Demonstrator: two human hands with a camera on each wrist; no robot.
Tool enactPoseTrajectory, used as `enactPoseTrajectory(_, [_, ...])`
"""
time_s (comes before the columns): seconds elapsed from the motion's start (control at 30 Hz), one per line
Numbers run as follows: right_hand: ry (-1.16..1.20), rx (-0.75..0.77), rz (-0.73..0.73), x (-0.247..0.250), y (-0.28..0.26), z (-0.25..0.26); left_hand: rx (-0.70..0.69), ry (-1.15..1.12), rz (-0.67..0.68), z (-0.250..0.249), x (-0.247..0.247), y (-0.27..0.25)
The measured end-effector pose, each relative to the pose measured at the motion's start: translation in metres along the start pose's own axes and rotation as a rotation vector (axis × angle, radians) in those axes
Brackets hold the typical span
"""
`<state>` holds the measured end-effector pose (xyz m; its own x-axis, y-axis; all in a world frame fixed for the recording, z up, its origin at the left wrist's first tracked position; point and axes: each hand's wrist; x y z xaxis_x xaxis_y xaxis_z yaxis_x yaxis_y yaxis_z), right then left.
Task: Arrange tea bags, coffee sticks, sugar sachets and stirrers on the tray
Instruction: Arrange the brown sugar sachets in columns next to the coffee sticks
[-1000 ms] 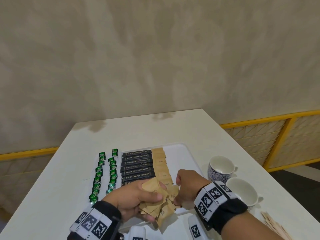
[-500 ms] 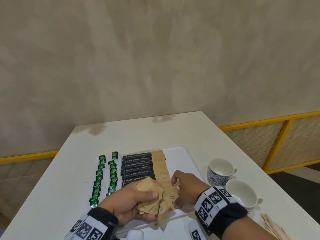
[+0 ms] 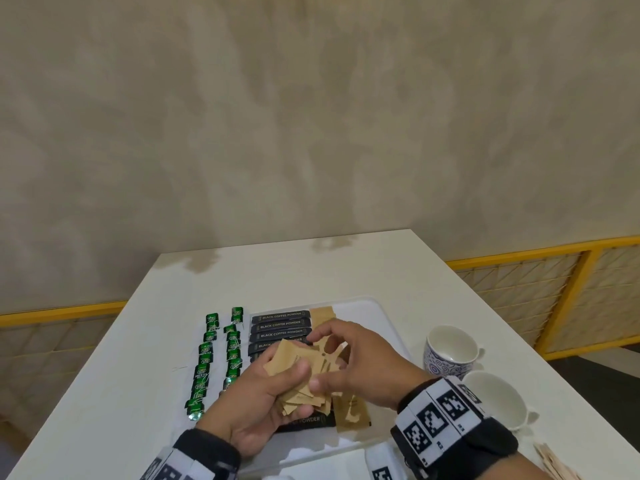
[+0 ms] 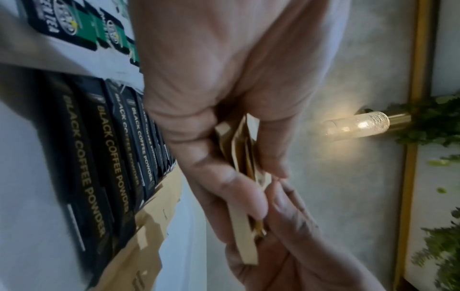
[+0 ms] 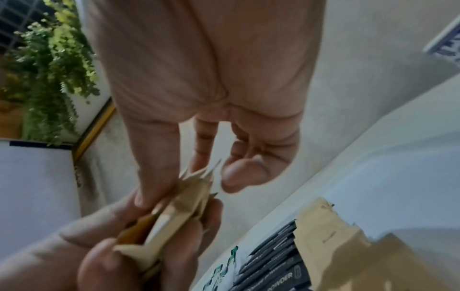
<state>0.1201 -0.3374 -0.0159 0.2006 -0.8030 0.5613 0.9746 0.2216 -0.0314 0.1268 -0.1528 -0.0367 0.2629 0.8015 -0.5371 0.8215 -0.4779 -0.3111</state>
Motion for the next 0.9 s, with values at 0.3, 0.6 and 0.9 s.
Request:
enactPoseTrajectory(0.3, [0.168, -0.005, -0.061, -0.003, 0.001, -0.005, -0.043, 0.074, 0.071, 0.0, 0.003, -0.008])
enactPoseTrajectory(0.6, [0.524, -0.082, -0.057, -0.001, -0.003, 0.004, -0.05, 0.009, 0.012, 0.007, 0.001, -0.011])
enactPoseTrajectory(0.9, [0.556, -0.265, -0.226, 0.007, 0.0, 0.002, -0.094, 0.056, -0.117, 0.004, 0.009, -0.007])
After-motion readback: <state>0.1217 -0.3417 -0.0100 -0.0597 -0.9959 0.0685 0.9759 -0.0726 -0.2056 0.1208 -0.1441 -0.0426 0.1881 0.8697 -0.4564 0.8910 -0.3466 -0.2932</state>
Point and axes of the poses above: each hand's wrist, its own y-axis towards the middle knuckle, its own x-axis out of the back of the hand, z = x × y, and after that the axes turned 7 degrees about -y, right-handed
